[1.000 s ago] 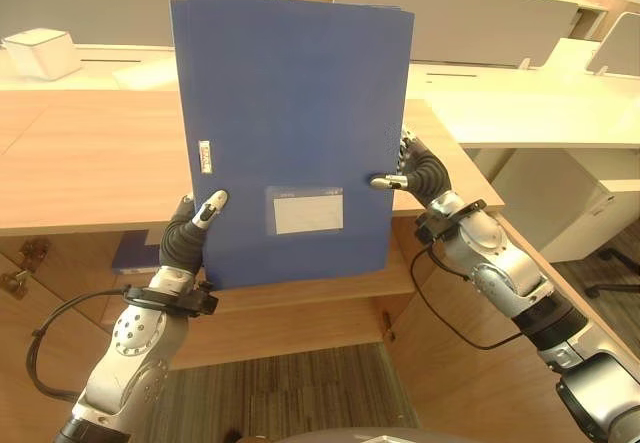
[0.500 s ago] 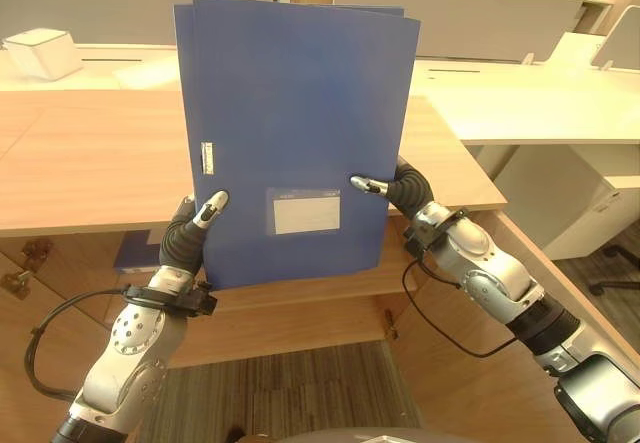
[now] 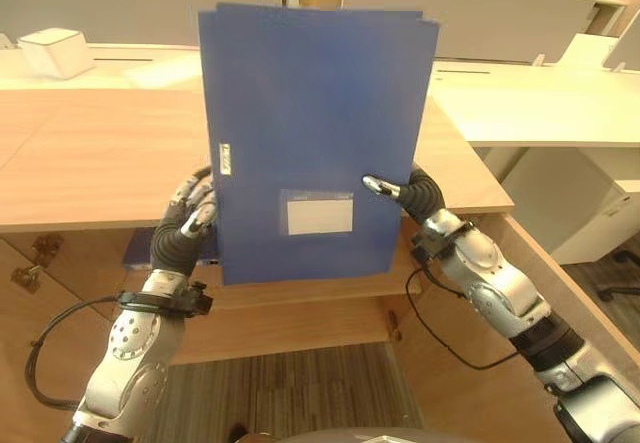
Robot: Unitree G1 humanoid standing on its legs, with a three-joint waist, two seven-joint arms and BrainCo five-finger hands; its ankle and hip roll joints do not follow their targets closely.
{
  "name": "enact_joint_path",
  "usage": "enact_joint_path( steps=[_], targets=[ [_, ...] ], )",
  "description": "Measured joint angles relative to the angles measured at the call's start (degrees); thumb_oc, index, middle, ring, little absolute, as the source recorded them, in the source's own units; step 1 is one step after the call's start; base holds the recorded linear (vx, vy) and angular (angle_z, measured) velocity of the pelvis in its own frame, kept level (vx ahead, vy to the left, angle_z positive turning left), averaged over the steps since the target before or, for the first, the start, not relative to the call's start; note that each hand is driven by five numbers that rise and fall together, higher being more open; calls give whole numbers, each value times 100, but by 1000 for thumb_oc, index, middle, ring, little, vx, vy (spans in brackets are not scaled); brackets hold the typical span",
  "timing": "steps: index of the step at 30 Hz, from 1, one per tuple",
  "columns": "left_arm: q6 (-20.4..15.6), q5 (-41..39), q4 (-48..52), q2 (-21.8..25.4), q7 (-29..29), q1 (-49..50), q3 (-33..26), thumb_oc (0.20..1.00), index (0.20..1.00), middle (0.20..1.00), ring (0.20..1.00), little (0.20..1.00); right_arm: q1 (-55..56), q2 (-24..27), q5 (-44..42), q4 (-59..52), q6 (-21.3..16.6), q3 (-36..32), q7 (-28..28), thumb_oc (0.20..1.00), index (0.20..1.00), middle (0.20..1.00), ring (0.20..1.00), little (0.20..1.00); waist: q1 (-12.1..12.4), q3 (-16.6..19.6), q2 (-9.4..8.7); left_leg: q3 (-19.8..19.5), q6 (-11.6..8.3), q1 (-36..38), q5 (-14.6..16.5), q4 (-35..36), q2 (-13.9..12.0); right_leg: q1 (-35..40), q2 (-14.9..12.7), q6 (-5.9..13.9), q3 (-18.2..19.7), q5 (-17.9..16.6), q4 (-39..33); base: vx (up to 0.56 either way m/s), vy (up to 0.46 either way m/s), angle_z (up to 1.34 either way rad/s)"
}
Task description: Put the empty folder in the office cabinet
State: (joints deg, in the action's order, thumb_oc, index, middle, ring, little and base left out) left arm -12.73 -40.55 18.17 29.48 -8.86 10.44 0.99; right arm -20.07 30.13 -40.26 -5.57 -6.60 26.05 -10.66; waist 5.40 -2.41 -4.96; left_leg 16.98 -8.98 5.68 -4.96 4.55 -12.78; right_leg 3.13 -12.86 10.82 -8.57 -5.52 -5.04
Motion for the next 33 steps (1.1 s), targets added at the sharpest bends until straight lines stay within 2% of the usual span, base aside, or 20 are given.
enact_joint_path(
  steps=[2,4,7,12,15,17,20,23,25,28,33],
  targets=[
    [-73,51,-218,-456,197,130,-361,1000,1000,1000,1000,1000,524,-11,300,-191,-54,-145,-1,200,200,200,200,200,-4,-8,31,-30,7,-48,-19,-3,0,-28,1,-1,-22,-1,7,-17,-8,8],
    [-125,94,-297,-570,301,173,-331,1000,1000,1000,1000,1000,640,-15,560,-139,-62,-152,-2,200,200,200,200,200,0,-6,55,-39,6,-60,-22,-2,0,-29,2,-1,-42,-1,21,-3,-5,2],
    [-198,157,-623,-985,437,284,-559,1000,1000,1000,1000,1000,1073,-89,893,-154,-100,-212,-7,200,200,200,200,200,-1,12,63,-67,4,-82,-23,-1,1,-32,0,-7,-82,6,8,6,-7,4],
    [-293,172,-1055,-1015,486,587,-660,1000,1000,1000,1000,1000,1361,-110,1297,-170,-111,-218,-39,200,200,200,200,200,5,7,111,-101,7,-112,-31,2,4,-36,-8,-8,-115,6,-2,-1,1,3],
    [-180,368,-1630,-1033,493,948,-648,1000,1000,1000,1000,1000,1564,-82,1714,-374,-99,-186,-177,200,200,200,200,200,0,-47,196,-129,20,-159,-46,10,3,-66,-8,-7,-133,6,-7,-66,-13,3],
    [-158,627,-1850,-1028,486,1073,-581,1000,1000,1000,1000,1000,1690,-76,1926,-641,-121,-153,-199,200,200,200,200,200,12,-68,173,-177,32,-286,-76,14,5,-157,-12,-6,-152,4,-12,-151,-19,8],
    [-138,892,-1923,-1035,491,1099,-497,1000,1000,1000,1000,1000,1695,-85,2244,-660,-218,-85,-254,200,200,200,200,200,99,-258,211,-212,34,-370,-136,-3,7,-221,-13,-7,-171,-33,-8,-86,-17,8],
    [-176,1061,-1909,-1014,493,1055,-496,1000,1000,1000,1000,1000,1675,-45,2602,-660,-305,-90,-222,200,200,200,200,200,170,-484,356,-326,56,-618,-242,-5,9,-388,-11,-6,-245,-92,-5,-158,-26,15],
    [-267,1201,-1891,-925,492,1026,-364,1000,1000,1000,1000,1000,1695,153,2924,-694,-445,-80,-175,200,200,200,200,200,158,-668,433,-408,82,-892,-319,-6,11,-598,-14,-29,-307,-155,4,-86,-15,16],
    [-320,1386,-1893,-921,522,1087,-301,1000,1000,1000,1000,1000,1698,373,3203,-688,-465,-15,-155,200,200,200,200,200,163,-868,500,-427,87,-936,-357,-6,9,-641,-6,-36,-307,-187,20,-77,-15,2],
    [-530,1624,-1870,-860,626,1317,-273,1000,1000,1000,1000,1000,1994,815,3763,-790,-701,47,53,200,200,200,200,200,152,-1128,530,-429,86,-938,-357,-6,9,-642,-9,-40,-326,-182,15,-70,-24,0]
  ],
)
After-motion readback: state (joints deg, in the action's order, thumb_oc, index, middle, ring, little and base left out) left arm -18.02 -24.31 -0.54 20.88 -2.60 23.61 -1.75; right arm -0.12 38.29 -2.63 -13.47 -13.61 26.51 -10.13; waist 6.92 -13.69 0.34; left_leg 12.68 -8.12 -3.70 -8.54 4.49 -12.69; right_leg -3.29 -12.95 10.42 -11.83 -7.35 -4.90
